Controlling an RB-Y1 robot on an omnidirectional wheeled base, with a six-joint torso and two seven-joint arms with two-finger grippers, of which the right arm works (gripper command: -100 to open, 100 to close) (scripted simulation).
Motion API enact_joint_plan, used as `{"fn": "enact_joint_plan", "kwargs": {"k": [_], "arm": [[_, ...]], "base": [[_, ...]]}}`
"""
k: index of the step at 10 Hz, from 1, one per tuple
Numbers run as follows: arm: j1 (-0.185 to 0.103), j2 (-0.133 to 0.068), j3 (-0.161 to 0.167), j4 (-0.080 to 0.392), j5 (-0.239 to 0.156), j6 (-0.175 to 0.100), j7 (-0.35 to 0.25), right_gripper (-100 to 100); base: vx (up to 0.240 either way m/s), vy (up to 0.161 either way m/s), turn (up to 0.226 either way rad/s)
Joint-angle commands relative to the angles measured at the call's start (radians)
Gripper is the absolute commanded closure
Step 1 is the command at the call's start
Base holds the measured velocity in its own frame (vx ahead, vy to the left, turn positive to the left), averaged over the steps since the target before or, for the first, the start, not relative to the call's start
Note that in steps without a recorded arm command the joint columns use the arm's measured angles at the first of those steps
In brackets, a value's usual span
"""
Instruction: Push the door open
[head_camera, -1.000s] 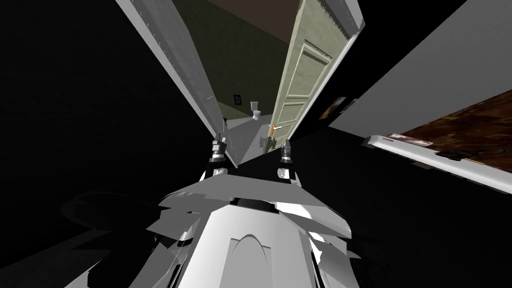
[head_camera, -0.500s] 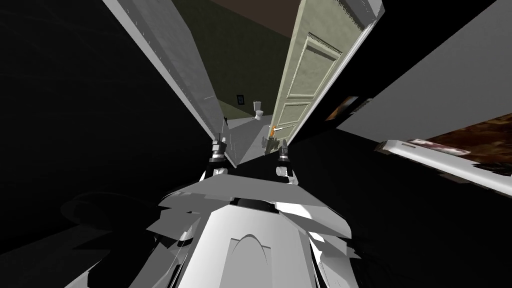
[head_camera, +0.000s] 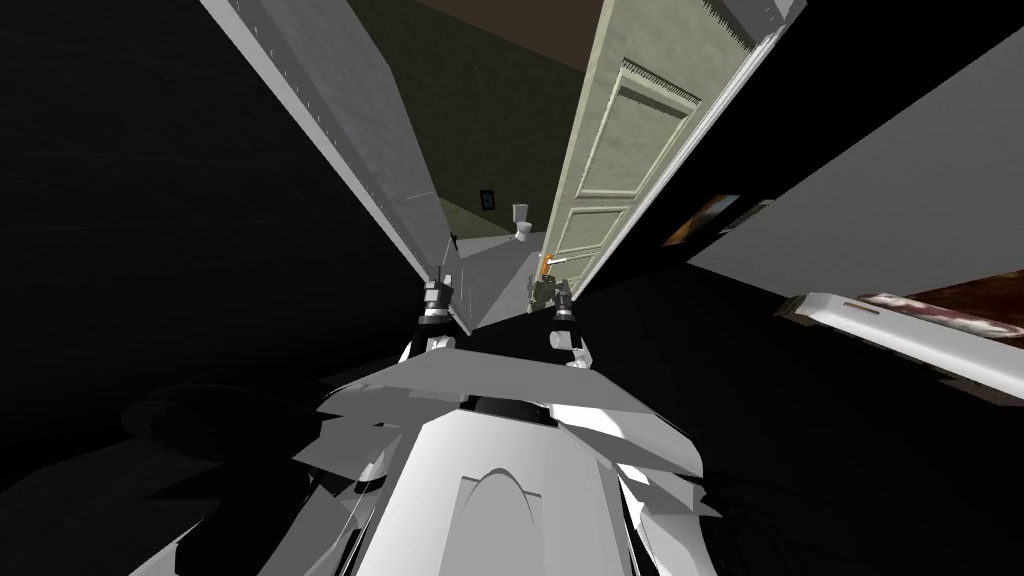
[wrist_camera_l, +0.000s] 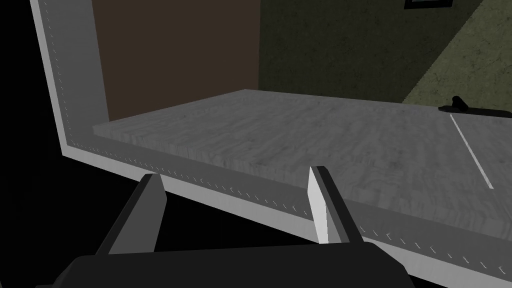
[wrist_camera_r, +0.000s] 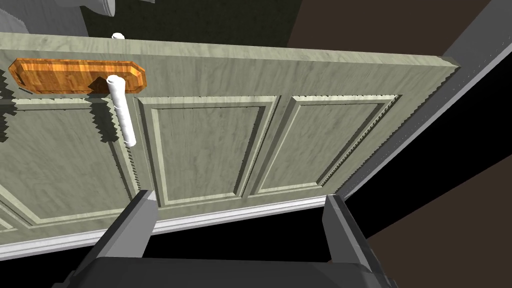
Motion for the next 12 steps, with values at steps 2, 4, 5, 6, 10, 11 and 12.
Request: {"fn": "enact_joint_plan", "kwargs": {"k": [2,4,5,6,10,11,12], "arm": [[-0.036,-0.004,0.006,0.058,-0.023,-0.001,0.006,-100],[-0.061,-0.006,0.011,0.096,-0.04,0.001,0.012,-100],[-0.073,-0.006,0.014,0.115,-0.048,0.003,0.015,-100],[-0.085,-0.007,0.016,0.135,-0.056,0.004,0.017,-100],[-0.145,-0.009,0.029,0.227,-0.097,0.009,0.031,-100],[-0.157,-0.009,0.031,0.245,-0.105,0.01,0.034,-100],[-0.168,-0.009,0.033,0.263,-0.112,0.011,0.037,-100]], "base": [[0.051,-0.139,0.109],[0.067,-0.132,0.119],[0.062,-0.135,0.112],[0.039,-0.127,0.118],[0.052,-0.139,0.131],[0.058,-0.166,0.16],[0.035,-0.175,0.111]]}}
